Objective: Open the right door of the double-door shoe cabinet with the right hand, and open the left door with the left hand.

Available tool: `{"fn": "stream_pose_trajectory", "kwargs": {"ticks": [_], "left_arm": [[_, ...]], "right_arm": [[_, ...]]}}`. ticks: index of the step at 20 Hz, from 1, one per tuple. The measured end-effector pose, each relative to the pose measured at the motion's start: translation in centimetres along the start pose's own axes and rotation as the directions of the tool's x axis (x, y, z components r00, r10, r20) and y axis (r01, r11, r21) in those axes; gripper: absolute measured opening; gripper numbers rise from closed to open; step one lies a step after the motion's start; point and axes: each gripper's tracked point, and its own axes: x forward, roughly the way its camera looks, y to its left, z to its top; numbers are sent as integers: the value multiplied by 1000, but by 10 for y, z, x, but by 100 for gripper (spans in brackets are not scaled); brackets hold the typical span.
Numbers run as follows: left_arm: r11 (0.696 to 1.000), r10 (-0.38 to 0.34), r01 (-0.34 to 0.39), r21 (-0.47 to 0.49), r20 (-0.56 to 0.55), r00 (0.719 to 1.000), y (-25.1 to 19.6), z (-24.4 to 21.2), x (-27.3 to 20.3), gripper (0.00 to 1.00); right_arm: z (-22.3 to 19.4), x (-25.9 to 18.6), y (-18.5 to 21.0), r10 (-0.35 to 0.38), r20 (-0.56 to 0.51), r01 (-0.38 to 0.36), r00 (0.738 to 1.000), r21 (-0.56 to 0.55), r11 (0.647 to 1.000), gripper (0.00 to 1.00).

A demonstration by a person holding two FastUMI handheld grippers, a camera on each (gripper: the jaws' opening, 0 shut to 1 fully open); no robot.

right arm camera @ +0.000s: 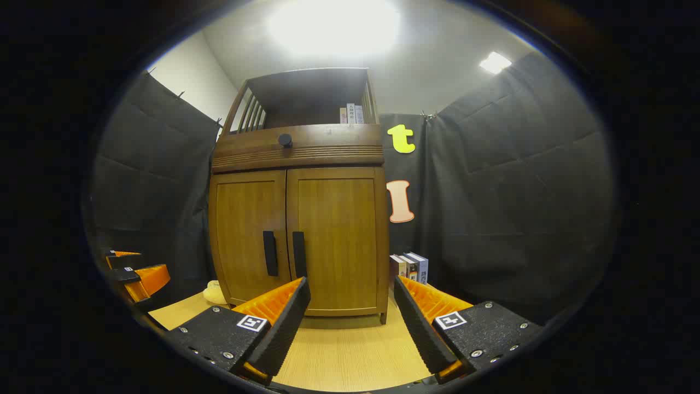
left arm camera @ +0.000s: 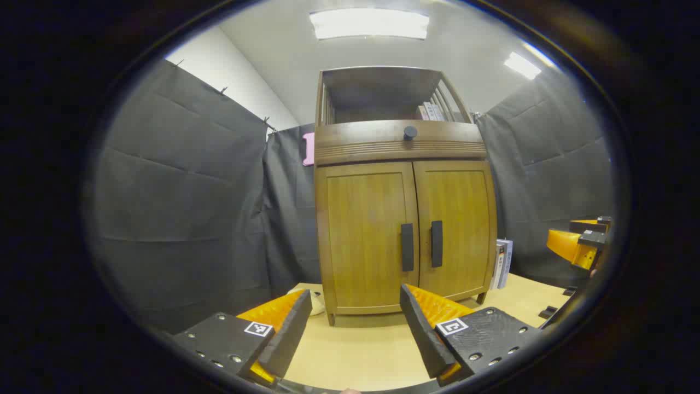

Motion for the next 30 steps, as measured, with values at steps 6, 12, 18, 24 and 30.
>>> {"fn": "stream_pose_trajectory", "kwargs": {"ticks": [6, 12, 18, 24, 30], "left_arm": [[1000, 5, -5, -10, 0, 1000, 0, -1, 0, 92], [1000, 12, -12, -15, 4, 1000, 1, 0, 0, 92], [1000, 17, -16, -3, 5, 1000, 2, 1, 1, 92], [999, 43, -43, 2, 10, 999, 5, 2, 1, 92], [996, 89, -89, -9, 9, 996, 9, 3, -3, 92]], "right_arm": [[-1, -2, 2, -5, -8, 5, 1000, 2, 1000, 95], [-6, 7, 7, 0, -10, 0, 1000, -1, 1000, 95], [2, 23, 14, 8, -3, -8, 1000, 12, 1000, 95], [15, 65, 28, 42, 19, -43, 999, 30, 999, 95], [28, 112, 51, 87, 29, -88, 996, 42, 995, 95]]}}
